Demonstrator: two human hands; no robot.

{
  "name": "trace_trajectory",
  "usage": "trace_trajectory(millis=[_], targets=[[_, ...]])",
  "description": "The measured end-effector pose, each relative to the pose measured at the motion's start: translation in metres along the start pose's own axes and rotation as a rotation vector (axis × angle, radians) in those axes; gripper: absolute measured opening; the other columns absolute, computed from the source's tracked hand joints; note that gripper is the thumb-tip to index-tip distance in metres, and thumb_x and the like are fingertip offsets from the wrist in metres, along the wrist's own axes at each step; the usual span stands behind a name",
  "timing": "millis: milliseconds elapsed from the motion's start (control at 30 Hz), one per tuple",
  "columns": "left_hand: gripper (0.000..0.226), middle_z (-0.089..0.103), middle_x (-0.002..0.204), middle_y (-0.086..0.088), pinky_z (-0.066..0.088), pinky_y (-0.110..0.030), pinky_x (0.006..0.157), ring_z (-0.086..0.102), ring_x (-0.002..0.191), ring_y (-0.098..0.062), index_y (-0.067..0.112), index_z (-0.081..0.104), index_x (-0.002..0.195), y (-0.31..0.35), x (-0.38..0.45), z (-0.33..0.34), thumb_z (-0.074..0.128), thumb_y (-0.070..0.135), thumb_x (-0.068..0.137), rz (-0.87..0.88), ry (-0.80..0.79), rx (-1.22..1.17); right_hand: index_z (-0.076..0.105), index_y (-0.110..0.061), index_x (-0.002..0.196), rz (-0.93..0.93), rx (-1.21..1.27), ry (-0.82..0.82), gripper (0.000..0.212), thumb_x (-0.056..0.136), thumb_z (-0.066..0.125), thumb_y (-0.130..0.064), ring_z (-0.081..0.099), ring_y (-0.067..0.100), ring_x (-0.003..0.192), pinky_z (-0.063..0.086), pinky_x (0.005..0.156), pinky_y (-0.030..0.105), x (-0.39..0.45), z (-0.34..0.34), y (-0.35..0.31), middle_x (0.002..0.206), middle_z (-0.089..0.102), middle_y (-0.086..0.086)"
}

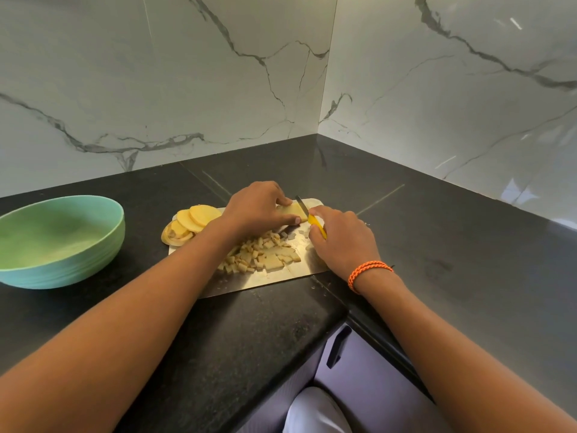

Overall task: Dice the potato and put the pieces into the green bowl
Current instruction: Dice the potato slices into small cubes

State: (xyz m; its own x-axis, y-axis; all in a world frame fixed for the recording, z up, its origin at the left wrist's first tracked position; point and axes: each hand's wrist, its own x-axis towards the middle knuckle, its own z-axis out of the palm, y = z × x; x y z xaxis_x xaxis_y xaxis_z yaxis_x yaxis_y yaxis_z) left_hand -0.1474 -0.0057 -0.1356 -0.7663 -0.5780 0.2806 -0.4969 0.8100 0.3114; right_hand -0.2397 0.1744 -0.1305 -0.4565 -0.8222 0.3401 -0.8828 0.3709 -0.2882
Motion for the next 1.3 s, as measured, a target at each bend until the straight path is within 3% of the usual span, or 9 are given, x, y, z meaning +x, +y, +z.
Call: trace_trajectory(millis=[133, 300, 467, 667, 800, 1000, 1067, 1167, 1300], targets=[[0.060, 0.066, 0.126, 0.009, 0.058, -0.033, 0.086, 0.061, 0.103, -0.012, 0.025, 0.076, 0.128, 0.000, 0.001, 0.001, 0.074, 0.067, 0.086, -0.012, 0.003, -0.012, 0.054, -0.026, 0.144, -0.025, -0.044, 0.009, 0.040, 0.107, 0.043, -0.034, 0.062, 0.026, 0.091, 0.043, 0.070, 0.034, 0.000, 0.000, -0.002, 0.108, 0.068, 0.011], [0.058, 0.067, 0.124, 0.011, 0.058, -0.035, 0.085, 0.061, 0.103, -0.012, 0.026, 0.077, 0.126, 0.002, -0.001, 0.002, 0.075, 0.067, 0.085, -0.029, 0.018, -0.033, 0.059, -0.022, 0.137, -0.030, -0.014, -0.047, 0.035, 0.105, 0.047, -0.031, 0.063, 0.028, 0.098, 0.043, 0.074, 0.035, 0.004, -0.002, -0.003, 0.115, 0.068, 0.009], [0.054, 0.068, 0.125, 0.011, 0.054, -0.030, 0.079, 0.061, 0.103, -0.012, 0.026, 0.077, 0.126, 0.007, -0.001, 0.002, 0.074, 0.064, 0.087, -0.029, 0.028, -0.009, 0.060, -0.022, 0.133, -0.011, 0.005, -0.051, 0.032, 0.104, 0.050, -0.030, 0.058, 0.024, 0.089, 0.045, 0.073, 0.034, -0.010, -0.006, -0.004, 0.113, 0.067, 0.008], [0.045, 0.073, 0.122, 0.013, 0.036, -0.023, 0.061, 0.060, 0.093, -0.008, 0.025, 0.080, 0.119, 0.018, -0.004, 0.007, 0.075, 0.059, 0.089, -0.105, 0.102, 0.026, 0.057, -0.029, 0.140, 0.014, 0.033, -0.047, 0.039, 0.101, 0.050, -0.033, 0.063, 0.027, 0.096, 0.055, 0.082, 0.042, -0.044, -0.012, 0.004, 0.113, 0.068, 0.008], [0.047, 0.073, 0.124, 0.011, 0.036, -0.022, 0.059, 0.059, 0.092, -0.008, 0.025, 0.079, 0.122, 0.020, -0.005, 0.007, 0.076, 0.058, 0.089, -0.121, 0.106, 0.003, 0.057, -0.030, 0.141, 0.004, 0.051, -0.040, 0.039, 0.102, 0.052, -0.034, 0.063, 0.020, 0.084, 0.057, 0.077, 0.040, -0.051, -0.015, 0.011, 0.102, 0.070, 0.005], [0.057, 0.072, 0.128, 0.011, 0.046, -0.027, 0.069, 0.062, 0.096, -0.009, 0.029, 0.076, 0.127, 0.012, -0.006, -0.006, 0.079, 0.065, 0.083, -0.105, 0.027, -0.052, 0.056, -0.029, 0.143, -0.018, 0.176, 0.075, 0.042, 0.102, 0.050, -0.034, 0.061, 0.021, 0.072, 0.058, 0.075, 0.042, -0.035, -0.014, 0.010, 0.079, 0.066, 0.001], [0.058, 0.074, 0.122, 0.012, 0.046, -0.025, 0.066, 0.063, 0.089, -0.009, 0.027, 0.077, 0.126, 0.011, -0.005, -0.008, 0.080, 0.065, 0.081, -0.121, 0.007, -0.054, 0.054, -0.029, 0.144, -0.026, 0.140, 0.067, 0.043, 0.102, 0.048, -0.035, 0.063, 0.024, 0.078, 0.058, 0.079, 0.043, -0.023, -0.008, 0.007, 0.086, 0.069, 0.004], [0.055, 0.075, 0.113, 0.012, 0.054, -0.029, 0.072, 0.064, 0.089, -0.011, 0.027, 0.078, 0.123, 0.010, -0.006, -0.007, 0.080, 0.064, 0.082, -0.120, 0.000, -0.051, 0.052, -0.030, 0.147, -0.008, 0.093, -0.009, 0.045, 0.103, 0.046, -0.035, 0.064, 0.028, 0.099, 0.053, 0.083, 0.039, -0.007, -0.001, 0.006, 0.111, 0.071, 0.009], [0.053, 0.075, 0.118, 0.010, 0.058, -0.032, 0.079, 0.065, 0.094, -0.013, 0.026, 0.078, 0.125, 0.007, -0.004, -0.006, 0.080, 0.060, 0.084, -0.112, 0.001, -0.075, 0.050, -0.029, 0.149, -0.016, 0.070, -0.024, 0.045, 0.104, 0.046, -0.036, 0.061, 0.028, 0.108, 0.050, 0.084, 0.039, 0.000, 0.003, 0.005, 0.124, 0.068, 0.010]])
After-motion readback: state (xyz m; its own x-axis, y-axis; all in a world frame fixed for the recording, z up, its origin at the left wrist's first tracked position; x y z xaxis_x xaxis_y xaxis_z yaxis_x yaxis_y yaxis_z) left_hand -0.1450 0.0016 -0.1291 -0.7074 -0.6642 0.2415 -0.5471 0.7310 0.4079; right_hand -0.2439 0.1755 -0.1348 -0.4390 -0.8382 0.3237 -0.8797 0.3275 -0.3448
